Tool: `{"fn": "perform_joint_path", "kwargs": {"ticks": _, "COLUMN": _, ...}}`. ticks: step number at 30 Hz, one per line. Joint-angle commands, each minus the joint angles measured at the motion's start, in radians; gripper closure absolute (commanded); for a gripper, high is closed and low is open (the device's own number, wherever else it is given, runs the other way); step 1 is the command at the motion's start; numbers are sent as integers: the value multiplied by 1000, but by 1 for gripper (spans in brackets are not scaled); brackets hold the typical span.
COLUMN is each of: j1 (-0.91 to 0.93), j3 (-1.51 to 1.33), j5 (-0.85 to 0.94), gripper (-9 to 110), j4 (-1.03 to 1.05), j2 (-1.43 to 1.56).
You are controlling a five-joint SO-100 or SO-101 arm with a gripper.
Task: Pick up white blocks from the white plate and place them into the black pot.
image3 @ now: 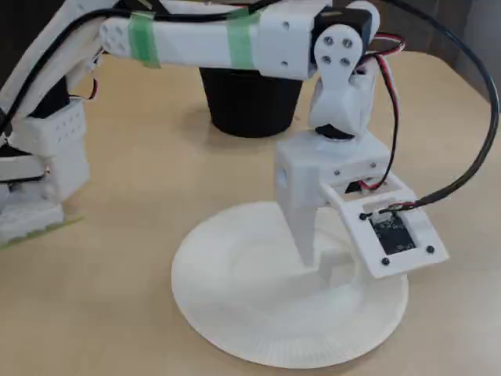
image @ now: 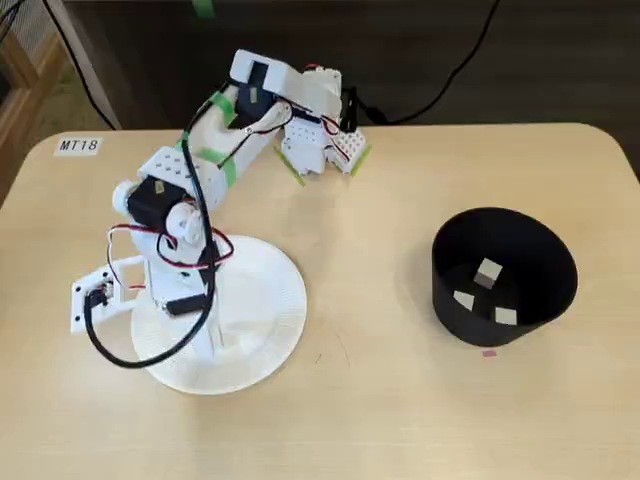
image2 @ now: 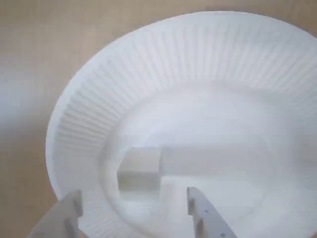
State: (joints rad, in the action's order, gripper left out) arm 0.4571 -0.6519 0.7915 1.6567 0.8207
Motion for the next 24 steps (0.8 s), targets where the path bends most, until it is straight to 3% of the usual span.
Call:
{"fn": "perform_joint_path", "kwargs": {"ticks": 1, "j1": -12, "j3": 49, "j5": -11, "gripper": 71, "j4": 3, "j2": 5}}
{"fn": "perform_joint_path", "kwargs": {"ticks": 10, "j1": -31, "j3": 67, "j5": -21, "gripper": 74, "j4": 2, "j2": -44}}
{"fn": "perform_joint_path", "kwargs": {"ticks": 12, "j1": -40, "j3": 87, "j5": -38, "gripper": 81, "j4": 0, "j2": -64}}
{"fn": "perform_joint_path", "kwargs": {"ticks": 15, "j1": -54, "j3": 140, "j5": -95, "gripper": 104, "j4": 0, "j2": -107}}
{"fn": "perform_joint_path", "kwargs": {"ticks": 24, "j1": -58, "j3": 146, "j5": -126, "gripper": 104, "j4": 2, "j2": -94}}
